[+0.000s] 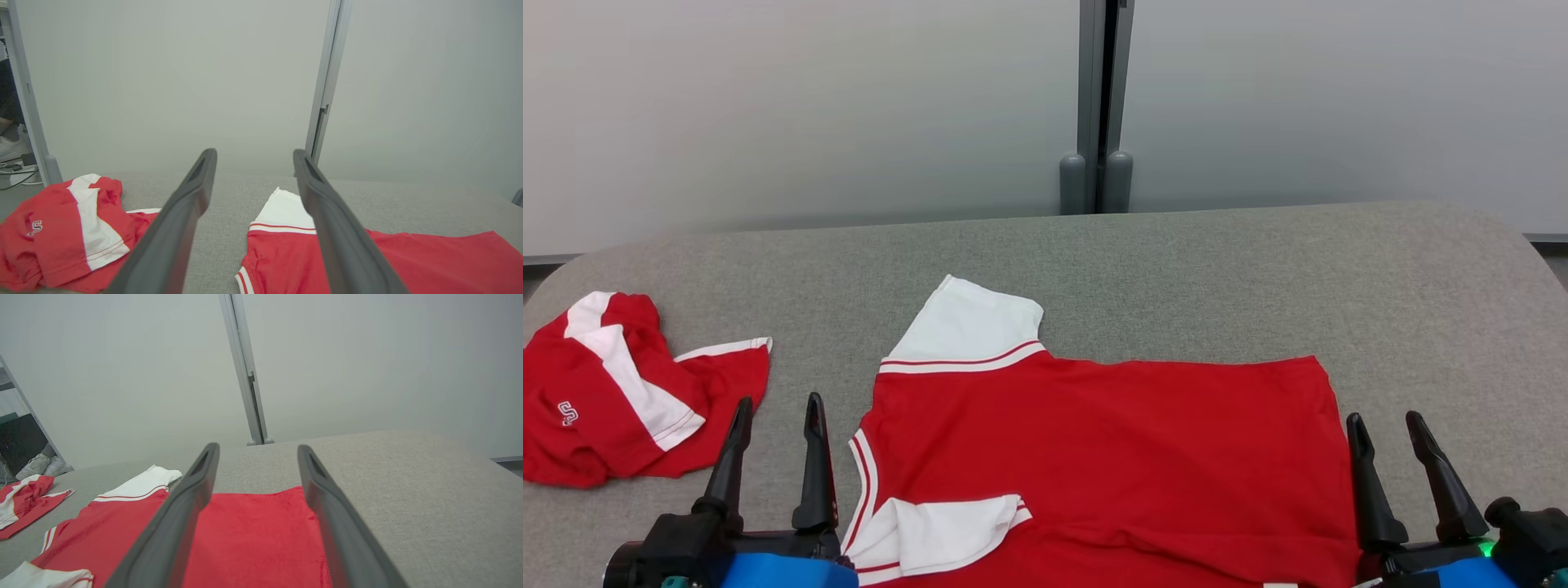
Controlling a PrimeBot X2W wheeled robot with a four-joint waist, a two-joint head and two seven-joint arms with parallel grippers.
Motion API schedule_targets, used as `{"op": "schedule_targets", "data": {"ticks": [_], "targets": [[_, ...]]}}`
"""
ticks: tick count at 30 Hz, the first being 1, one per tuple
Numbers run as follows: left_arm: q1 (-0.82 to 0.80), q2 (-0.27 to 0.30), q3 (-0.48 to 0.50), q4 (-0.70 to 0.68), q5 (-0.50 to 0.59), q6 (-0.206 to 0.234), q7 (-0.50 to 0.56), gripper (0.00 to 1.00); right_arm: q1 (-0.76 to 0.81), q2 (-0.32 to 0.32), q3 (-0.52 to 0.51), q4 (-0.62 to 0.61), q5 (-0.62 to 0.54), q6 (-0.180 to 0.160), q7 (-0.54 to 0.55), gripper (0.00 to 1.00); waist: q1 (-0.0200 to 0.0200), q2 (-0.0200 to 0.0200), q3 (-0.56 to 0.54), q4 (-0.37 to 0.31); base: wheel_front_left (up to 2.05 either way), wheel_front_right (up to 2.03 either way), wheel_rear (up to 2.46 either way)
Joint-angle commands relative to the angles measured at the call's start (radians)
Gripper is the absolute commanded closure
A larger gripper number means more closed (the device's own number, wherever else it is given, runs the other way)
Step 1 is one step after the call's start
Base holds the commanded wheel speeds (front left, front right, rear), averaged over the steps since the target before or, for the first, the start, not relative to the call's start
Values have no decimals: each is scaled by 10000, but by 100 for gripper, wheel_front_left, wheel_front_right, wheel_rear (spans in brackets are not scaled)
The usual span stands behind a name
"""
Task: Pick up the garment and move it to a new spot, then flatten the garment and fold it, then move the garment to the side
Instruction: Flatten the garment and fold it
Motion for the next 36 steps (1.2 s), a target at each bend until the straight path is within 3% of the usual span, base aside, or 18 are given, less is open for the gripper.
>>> {"op": "schedule_targets", "data": {"ticks": [1,18,36], "targets": [[-154,-124,167,-25,133,-108,-41,0,48,93,-55,-139,-135,6,-82,0,0,0,-14,23,0,0,0],[160,-279,1218,920,764,-1132,-43,0,633,437,-87,-195,-1036,6,103,0,0,0,-195,150,0,0,0],[-94,-439,1352,1504,907,-1341,-43,0,638,443,-30,25,-850,6,440,0,0,0,-142,90,0,0,0]]}}
